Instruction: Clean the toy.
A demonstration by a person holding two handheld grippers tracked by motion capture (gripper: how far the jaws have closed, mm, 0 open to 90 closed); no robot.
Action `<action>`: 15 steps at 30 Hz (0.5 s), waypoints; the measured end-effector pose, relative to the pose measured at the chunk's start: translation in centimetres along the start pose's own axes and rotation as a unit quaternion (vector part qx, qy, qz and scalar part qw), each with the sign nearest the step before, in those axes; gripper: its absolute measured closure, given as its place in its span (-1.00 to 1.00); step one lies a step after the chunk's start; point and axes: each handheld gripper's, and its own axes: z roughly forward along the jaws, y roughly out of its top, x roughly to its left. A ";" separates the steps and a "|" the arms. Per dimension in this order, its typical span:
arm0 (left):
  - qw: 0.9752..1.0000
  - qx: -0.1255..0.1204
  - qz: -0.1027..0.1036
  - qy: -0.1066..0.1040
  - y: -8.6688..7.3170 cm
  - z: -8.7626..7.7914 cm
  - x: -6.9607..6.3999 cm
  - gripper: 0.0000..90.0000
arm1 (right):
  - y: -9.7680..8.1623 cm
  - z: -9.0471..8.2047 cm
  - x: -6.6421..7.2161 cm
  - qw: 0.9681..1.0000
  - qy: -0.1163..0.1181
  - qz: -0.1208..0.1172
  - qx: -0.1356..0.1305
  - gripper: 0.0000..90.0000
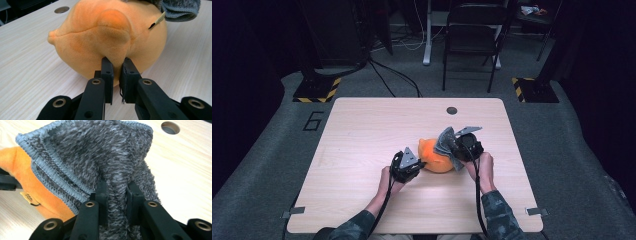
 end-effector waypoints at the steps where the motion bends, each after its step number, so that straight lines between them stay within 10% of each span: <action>1: 1.000 -0.001 -0.004 -0.003 0.2 -0.1 0.0 0.84 | 0.0 -0.2 0.0 1.000 -0.001 0.001 -0.004 0.67; 15: 0.998 -0.018 -0.056 -0.022 1.2 -1.1 0.1 0.84 | 1.1 -3.0 2.1 0.999 0.014 -0.026 -0.045 0.67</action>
